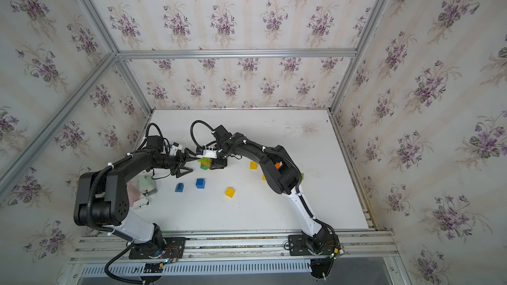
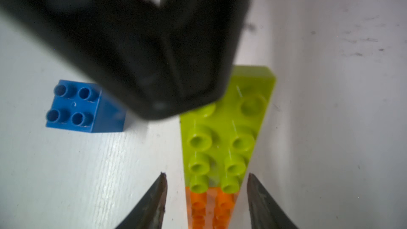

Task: Assemble a fork with lego
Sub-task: Adjust the lego brick at the center of the board.

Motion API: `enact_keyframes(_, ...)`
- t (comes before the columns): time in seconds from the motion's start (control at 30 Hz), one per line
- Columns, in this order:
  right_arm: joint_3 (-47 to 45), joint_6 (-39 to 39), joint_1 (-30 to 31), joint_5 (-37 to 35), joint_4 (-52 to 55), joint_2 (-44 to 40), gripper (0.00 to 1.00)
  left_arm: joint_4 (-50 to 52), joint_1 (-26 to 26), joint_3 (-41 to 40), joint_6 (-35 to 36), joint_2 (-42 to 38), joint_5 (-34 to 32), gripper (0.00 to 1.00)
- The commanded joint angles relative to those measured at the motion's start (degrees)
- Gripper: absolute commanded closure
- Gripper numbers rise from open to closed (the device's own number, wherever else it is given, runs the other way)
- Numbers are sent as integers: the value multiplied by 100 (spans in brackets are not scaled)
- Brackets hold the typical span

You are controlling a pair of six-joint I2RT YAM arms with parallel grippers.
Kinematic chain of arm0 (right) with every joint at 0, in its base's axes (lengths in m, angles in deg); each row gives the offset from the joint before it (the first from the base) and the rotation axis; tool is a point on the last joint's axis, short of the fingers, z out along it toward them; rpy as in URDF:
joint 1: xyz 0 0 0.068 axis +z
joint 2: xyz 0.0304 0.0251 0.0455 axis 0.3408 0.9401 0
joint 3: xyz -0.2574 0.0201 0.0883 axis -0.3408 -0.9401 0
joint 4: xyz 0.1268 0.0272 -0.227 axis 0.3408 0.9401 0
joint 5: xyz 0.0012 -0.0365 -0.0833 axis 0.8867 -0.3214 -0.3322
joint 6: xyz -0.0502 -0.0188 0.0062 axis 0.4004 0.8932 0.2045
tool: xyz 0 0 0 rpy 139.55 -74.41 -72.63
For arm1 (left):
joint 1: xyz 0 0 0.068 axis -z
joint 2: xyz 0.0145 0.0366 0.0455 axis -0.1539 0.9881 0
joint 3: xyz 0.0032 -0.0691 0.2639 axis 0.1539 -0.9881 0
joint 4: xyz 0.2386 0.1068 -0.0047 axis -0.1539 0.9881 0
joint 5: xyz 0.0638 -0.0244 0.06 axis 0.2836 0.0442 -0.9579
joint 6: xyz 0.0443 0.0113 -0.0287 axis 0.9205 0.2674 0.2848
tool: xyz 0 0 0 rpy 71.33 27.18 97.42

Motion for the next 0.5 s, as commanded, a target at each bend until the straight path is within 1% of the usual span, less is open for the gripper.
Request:
enact_keyframes(0.0, 14, 76, 1, 381, -277, 3, 43, -57, -11, -27, 11, -48, 38, 8)
enact_keyframes(0.17, 18, 24, 1, 508, -306, 114, 46, -58, -12, -11, 26, -28, 37, 8)
enact_keyframes(0.47, 106, -100, -8, 667, -335, 263, 55, -52, -101, -37, 81, -62, 85, 8)
